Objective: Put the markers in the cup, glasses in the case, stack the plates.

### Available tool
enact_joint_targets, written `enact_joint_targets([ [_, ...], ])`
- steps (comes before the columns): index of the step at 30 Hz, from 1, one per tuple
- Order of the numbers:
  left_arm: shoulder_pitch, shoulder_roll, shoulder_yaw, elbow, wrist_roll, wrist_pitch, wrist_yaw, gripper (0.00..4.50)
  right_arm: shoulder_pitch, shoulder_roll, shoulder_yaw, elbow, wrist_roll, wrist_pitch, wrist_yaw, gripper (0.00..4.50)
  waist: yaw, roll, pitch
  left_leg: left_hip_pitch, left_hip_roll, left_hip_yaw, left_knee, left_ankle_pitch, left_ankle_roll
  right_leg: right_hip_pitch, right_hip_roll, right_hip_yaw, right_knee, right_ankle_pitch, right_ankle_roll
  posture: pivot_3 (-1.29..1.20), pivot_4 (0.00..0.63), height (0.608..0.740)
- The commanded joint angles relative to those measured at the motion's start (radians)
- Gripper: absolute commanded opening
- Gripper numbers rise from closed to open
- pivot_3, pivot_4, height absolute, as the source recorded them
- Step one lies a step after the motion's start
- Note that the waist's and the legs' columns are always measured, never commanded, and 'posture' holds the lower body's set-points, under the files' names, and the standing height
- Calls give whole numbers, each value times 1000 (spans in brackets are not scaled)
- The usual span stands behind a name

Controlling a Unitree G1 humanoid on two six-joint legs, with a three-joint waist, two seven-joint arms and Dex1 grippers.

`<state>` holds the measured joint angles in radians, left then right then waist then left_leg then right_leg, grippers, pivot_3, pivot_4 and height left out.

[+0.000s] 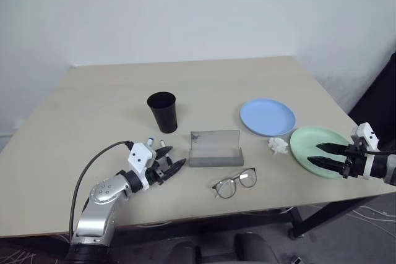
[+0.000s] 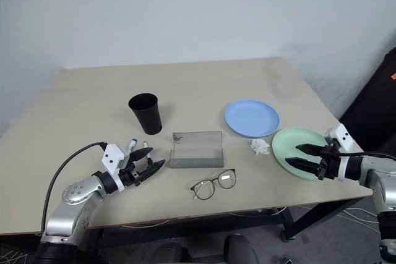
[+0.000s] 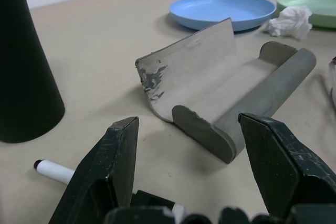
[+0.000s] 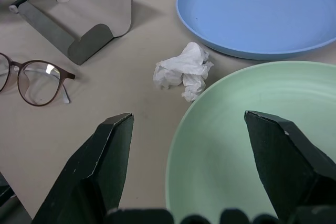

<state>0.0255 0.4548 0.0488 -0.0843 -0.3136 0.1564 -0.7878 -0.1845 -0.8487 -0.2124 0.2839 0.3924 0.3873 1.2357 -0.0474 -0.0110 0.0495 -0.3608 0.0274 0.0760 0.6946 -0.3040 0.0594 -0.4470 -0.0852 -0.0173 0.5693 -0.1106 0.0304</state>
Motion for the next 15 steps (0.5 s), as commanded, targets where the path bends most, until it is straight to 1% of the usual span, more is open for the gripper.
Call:
enact_joint_targets([
  [1,-12,6,-1,-37,-14,-3,-8,3182,-24,-7,-12,-36,17,-6,-2,3672,0,0,0,0,0,0,0,0,0,0,0,0,0,0,0,0,0,740],
  [15,-38,1,-21,-28,-14,-4,-7,3182,-42,-5,27,-48,2,-18,-2,3672,0,0,0,0,0,0,0,0,0,0,0,0,0,0,0,0,0,740],
])
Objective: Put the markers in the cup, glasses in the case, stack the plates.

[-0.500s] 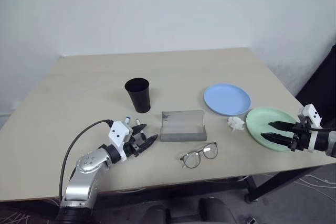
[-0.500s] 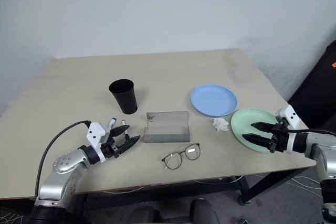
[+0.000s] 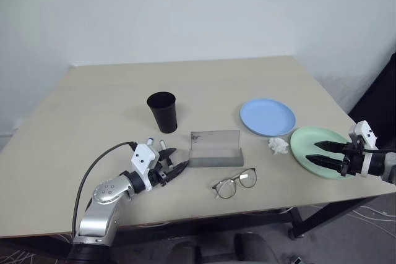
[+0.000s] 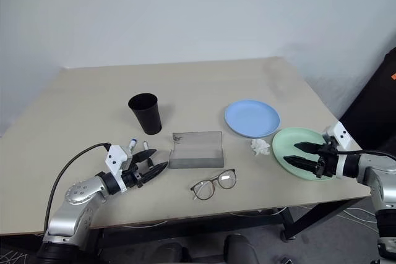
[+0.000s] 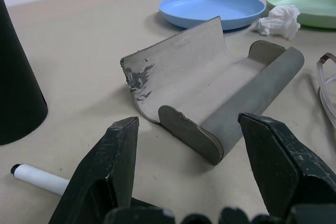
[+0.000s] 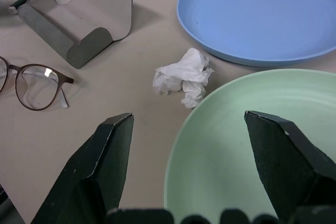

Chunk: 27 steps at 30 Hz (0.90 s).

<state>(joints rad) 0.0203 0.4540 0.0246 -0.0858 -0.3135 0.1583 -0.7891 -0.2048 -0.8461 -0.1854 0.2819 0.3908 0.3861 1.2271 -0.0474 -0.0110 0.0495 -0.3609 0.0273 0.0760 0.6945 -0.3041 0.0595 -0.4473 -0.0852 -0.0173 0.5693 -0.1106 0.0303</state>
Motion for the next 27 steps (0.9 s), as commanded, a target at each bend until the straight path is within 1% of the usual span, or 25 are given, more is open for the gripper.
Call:
enact_joint_targets([
  [1,-37,2,4,-24,-15,-5,-7,3182,-20,-6,3,-50,3,-19,4,3672,0,0,0,0,0,0,0,0,0,0,0,0,0,0,0,0,0,740],
  [6,-69,2,15,-5,-25,2,-11,3182,-53,20,9,-42,-34,-53,-83,3672,0,0,0,0,0,0,0,0,0,0,0,0,0,0,0,0,0,740],
  [9,-93,-2,11,23,-24,-9,-17,3182,-70,35,-2,-87,-21,-18,-132,3672,0,0,0,0,0,0,0,0,0,0,0,0,0,0,0,0,0,740],
  [14,-114,-15,7,46,-36,-8,-24,3182,-32,24,-13,-209,19,62,-148,3672,0,0,0,0,-1,0,0,0,0,0,0,0,0,0,0,0,0,740],
  [16,-128,-19,-1,72,-23,-18,-31,3182,-29,18,-13,-254,25,116,-172,3672,1,0,0,-1,-1,-1,0,0,1,0,0,0,0,0,0,0,0,740],
  [19,-156,-36,-14,93,-11,-22,-23,3182,-31,-21,10,-301,-1,215,-212,3672,5,0,0,-1,-1,0,0,0,1,0,0,0,0,0,0,0,0,740],
  [23,-157,-49,-24,90,-8,-26,-17,3182,-41,-54,29,-369,7,393,-277,3672,4,0,0,-1,-1,0,0,0,1,0,0,0,0,0,0,0,0,740],
  [27,-161,-64,-18,75,-29,-14,-16,3182,-27,-72,79,-434,-8,517,-331,3672,4,0,0,-1,-1,0,0,0,0,-1,0,0,0,0,0,0,0,740],
])
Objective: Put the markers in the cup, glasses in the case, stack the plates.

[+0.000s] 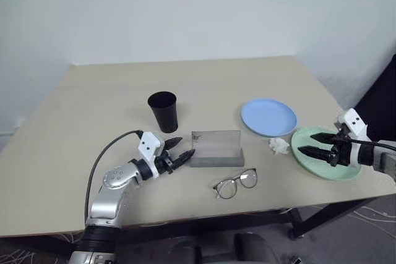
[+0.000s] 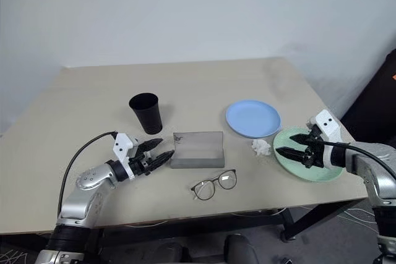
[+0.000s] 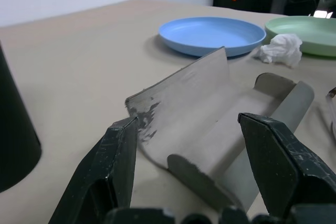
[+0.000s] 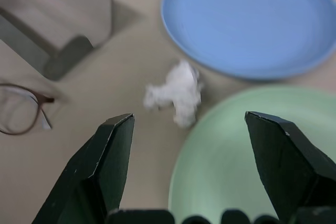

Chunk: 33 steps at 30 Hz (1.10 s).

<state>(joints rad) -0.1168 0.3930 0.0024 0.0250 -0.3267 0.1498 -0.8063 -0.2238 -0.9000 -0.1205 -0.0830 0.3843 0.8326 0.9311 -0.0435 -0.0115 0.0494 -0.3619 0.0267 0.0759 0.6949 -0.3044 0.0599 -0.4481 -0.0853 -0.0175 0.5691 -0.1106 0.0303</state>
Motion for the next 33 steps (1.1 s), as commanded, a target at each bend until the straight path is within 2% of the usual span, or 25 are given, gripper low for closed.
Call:
enact_joint_targets([
  [1,-26,-5,6,-43,-25,3,-2,3182,-4,-13,28,-83,-2,89,-47,3672,0,0,0,0,0,0,0,0,0,0,0,0,0,0,0,0,0,740],
  [11,-52,-4,6,-88,-62,52,-9,3182,-18,52,133,-73,-45,120,-136,3672,0,-1,0,-1,0,-1,0,0,0,0,0,0,-1,0,0,0,0,740],
  [14,-48,-6,-1,-108,-67,65,-15,3223,-25,56,155,-53,-65,102,-149,3073,0,-1,0,-1,-1,-1,0,0,0,0,0,0,-1,0,0,0,0,740],
  [23,-24,9,-19,-185,-110,127,-63,3223,-47,67,183,-9,-100,66,-164,66,-5,-2,0,-1,-1,-1,0,0,0,0,1,-1,-1,0,0,0,0,740],
  [26,-25,13,-30,-199,-119,143,-81,3223,-51,65,187,0,-115,53,-166,27,-7,-7,1,0,0,1,0,0,0,1,1,-2,-1,0,0,0,0,740],
  [33,-43,-2,-43,-188,-109,144,-82,3223,-63,59,190,27,-145,16,-176,27,-6,-7,1,0,5,2,1,0,0,1,0,-3,-4,0,0,0,0,740],
])
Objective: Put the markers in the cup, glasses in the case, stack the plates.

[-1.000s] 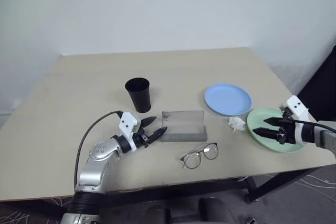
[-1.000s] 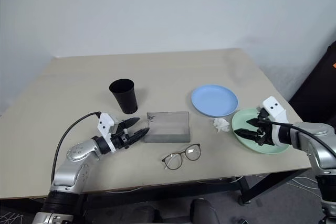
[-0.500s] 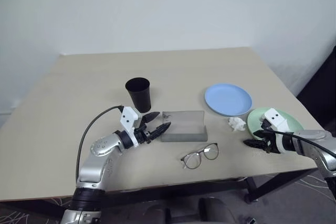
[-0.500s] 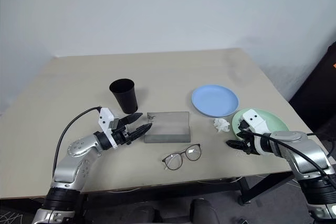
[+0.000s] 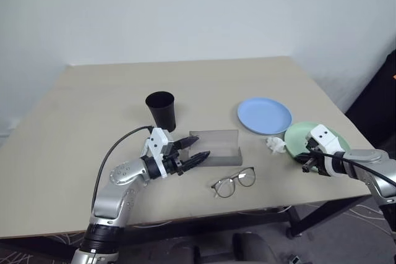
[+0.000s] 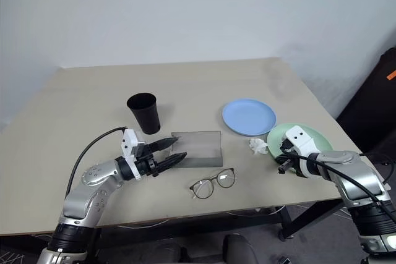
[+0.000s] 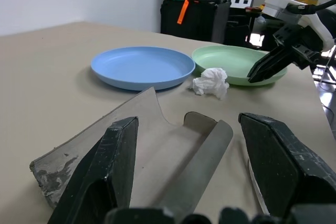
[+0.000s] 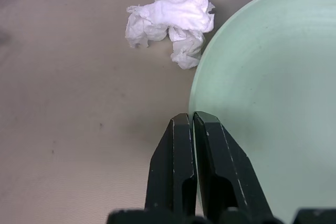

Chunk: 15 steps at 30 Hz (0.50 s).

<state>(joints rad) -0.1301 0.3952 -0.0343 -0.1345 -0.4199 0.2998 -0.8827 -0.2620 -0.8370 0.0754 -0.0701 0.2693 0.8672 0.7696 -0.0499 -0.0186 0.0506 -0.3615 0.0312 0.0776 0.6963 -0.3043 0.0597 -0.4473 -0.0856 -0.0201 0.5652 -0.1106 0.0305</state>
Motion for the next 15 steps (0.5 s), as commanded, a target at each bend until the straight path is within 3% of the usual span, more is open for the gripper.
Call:
enact_joint_targets([
  [1,-32,-5,-8,-27,-15,-6,-6,3223,-27,-8,-6,19,-35,-21,-17,27,0,0,0,0,0,0,0,0,0,0,0,0,-1,0,0,0,0,740],
  [15,-44,-16,-21,-12,-9,-16,-6,3223,-127,-12,-3,162,-110,-53,-62,27,3,2,0,-3,2,3,-1,-1,1,0,-1,-3,-10,0,0,0,0,740],
])
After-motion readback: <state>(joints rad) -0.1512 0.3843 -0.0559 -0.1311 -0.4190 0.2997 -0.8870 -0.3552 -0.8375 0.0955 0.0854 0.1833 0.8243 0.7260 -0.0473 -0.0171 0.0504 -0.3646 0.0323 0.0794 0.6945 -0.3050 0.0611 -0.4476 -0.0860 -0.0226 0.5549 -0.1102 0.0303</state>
